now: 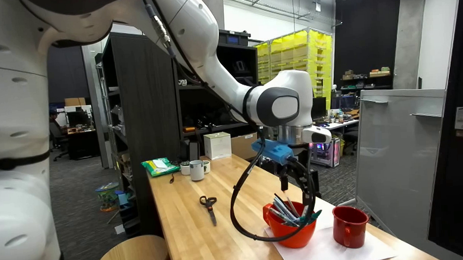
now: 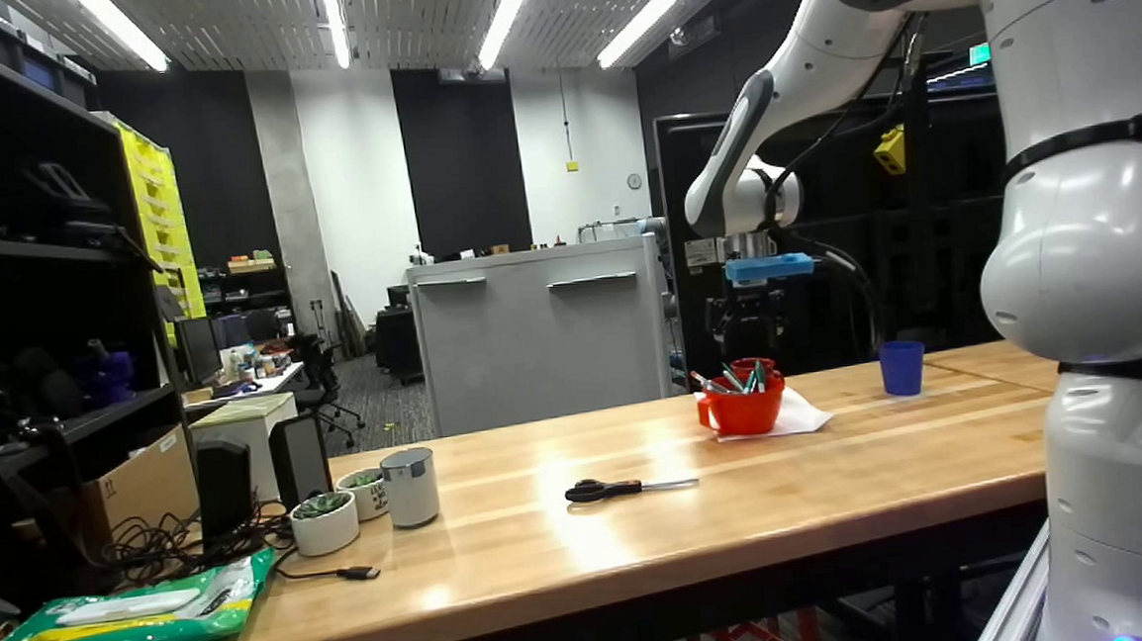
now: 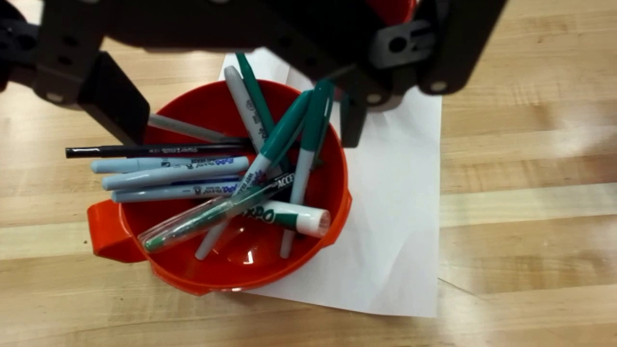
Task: Remove one pen from the orange cup and put it on the table
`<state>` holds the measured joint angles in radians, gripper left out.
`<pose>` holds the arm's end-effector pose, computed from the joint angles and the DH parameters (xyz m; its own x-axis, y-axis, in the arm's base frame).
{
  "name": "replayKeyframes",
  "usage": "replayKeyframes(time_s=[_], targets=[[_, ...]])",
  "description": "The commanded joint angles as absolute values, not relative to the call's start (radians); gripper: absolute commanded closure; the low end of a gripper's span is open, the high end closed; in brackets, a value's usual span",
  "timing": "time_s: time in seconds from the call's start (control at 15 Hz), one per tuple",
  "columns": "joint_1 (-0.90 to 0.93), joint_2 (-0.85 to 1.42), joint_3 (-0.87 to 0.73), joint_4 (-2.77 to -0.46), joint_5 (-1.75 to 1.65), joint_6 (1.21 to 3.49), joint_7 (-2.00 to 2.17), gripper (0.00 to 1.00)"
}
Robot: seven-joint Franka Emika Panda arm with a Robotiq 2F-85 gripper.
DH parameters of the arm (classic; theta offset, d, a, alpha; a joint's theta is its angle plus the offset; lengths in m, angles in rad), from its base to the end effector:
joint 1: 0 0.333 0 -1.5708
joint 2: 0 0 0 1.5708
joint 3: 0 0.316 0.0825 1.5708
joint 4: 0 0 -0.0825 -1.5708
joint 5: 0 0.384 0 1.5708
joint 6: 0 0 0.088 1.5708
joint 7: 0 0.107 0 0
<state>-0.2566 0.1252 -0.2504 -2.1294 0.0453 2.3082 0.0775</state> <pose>0.4949 -0.2718 0.3576 0.8175 -0.5731 0.0573 -0.5736 -0.8191 -0.0088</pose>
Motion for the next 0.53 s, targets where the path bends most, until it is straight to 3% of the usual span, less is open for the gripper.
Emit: replayKeyframes(time_s=[0.0, 0.47], targets=[[-0.271, 0.142, -0.258, -2.113, 0.073, 2.305, 0.077, 0.00], [-0.283, 0.191, -0.258, -2.079, 0.116, 2.330, 0.075, 0.00]])
